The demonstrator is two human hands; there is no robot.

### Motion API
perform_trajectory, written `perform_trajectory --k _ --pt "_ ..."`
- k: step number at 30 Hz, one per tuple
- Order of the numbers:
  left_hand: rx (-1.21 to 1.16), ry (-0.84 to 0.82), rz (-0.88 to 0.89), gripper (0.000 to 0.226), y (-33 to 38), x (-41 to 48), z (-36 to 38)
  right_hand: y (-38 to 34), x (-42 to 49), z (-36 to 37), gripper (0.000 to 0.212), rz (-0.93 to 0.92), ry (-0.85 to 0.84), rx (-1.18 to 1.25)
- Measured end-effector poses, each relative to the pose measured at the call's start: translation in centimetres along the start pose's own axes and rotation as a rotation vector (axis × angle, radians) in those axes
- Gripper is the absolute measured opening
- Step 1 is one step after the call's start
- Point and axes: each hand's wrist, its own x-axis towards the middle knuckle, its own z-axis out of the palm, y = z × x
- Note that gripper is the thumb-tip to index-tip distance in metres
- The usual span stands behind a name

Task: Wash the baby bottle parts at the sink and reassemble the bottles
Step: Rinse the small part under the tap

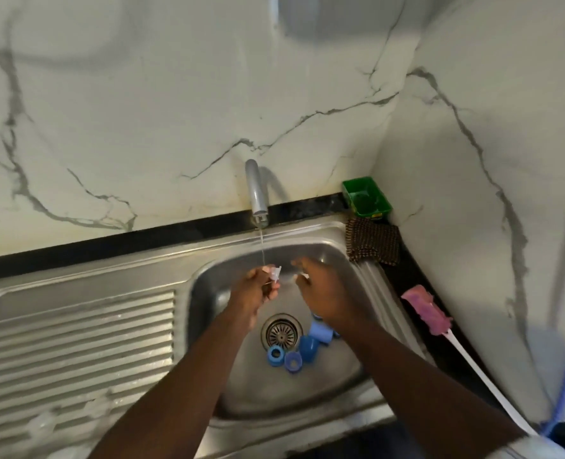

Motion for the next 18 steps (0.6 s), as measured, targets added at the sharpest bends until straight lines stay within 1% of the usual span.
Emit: perform_trajectory --k 1,3,5,7,9,12,15,18 --pt "0.038 0.006 0.028 0.017 0.5 0.7 -0.2 -1.2 1.2 0.8 0.032 0.014 -0.045 0.036" --pt "0.130 0.029 0.121 0.019 1.7 1.9 -0.6 -2.3 3.4 2.1 0.025 0.084 -0.157 0.137" --pt "0.215 0.021 0.192 0.017 2.8 3.2 -1.3 -2.8 5.1 3.2 0.017 0.160 -0.200 0.242" --pt "0.282 -0.019 0.216 0.011 3.7 3.8 -1.9 -2.6 6.5 4.2 0.015 0.184 -0.196 0.274" --pt "0.366 -0.014 0.253 0.006 4.2 4.2 -2.2 -2.7 7.3 4.6 0.012 0.219 -0.175 0.299" --pt "0.514 0.034 0.351 0.017 4.5 4.8 -2.7 -3.3 8.0 4.9 0.008 0.361 -0.128 0.490" --pt "0.573 0.033 0.429 0.012 4.8 5.2 -3.0 -4.0 8.0 5.1 0.022 0.432 -0.127 0.644" --pt "0.623 0.002 0.473 0.005 5.1 5.2 -3.1 -4.1 7.9 5.0 0.023 0.474 -0.130 0.818"
